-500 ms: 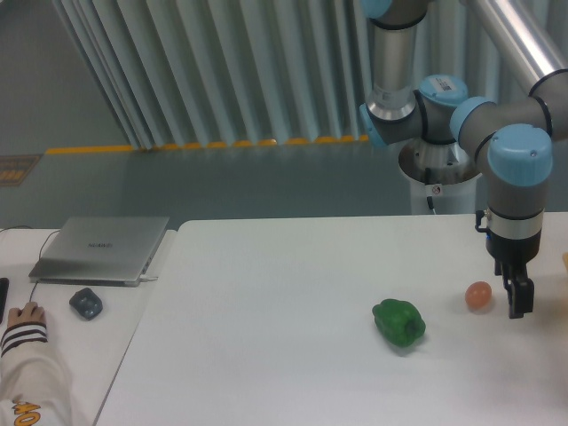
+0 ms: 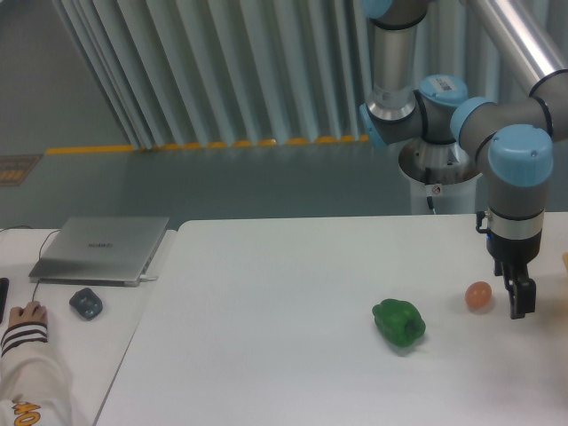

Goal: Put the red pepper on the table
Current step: 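Raise the empty gripper and move it away from the table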

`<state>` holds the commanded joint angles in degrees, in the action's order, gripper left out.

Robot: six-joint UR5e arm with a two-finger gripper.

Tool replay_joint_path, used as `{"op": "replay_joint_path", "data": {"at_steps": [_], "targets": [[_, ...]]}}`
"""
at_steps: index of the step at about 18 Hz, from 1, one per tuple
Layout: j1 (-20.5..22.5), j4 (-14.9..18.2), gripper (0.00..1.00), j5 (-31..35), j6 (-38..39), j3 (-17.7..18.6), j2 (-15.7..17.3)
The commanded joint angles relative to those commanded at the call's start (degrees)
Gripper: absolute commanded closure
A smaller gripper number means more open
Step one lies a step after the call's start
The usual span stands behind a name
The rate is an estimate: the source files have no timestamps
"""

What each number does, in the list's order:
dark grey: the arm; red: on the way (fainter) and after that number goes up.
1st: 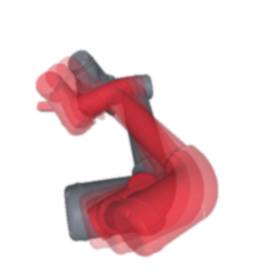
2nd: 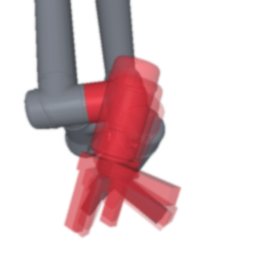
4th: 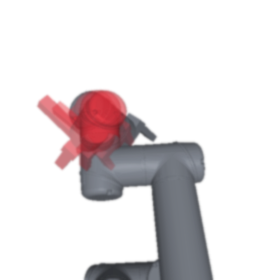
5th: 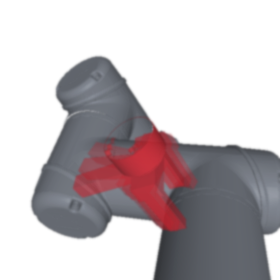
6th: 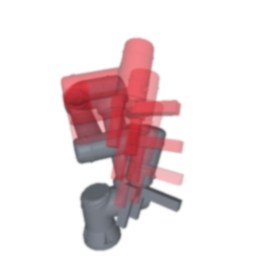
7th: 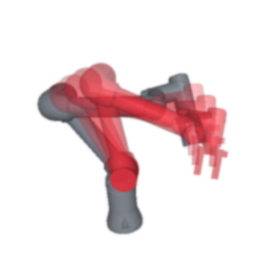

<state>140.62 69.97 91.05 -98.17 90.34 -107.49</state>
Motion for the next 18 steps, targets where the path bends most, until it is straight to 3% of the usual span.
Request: {"op": "replay_joint_path", "data": {"at_steps": [3, 6, 10, 13, 18], "targets": [[0.4, -2.7, 0.00, -0.6, -0.2, 1.6, -0.2], [2.5, -8.8, 0.00, 0.0, -0.7, 1.9, -0.7], [4.7, -9.5, 0.00, 3.1, -2.2, 1.0, -1.2], [7.1, -9.9, 0.00, 3.2, -8.9, 0.1, -1.7], [8.3, -12.2, 0.00, 3.1, -13.5, 0.0, -2.0]]}}
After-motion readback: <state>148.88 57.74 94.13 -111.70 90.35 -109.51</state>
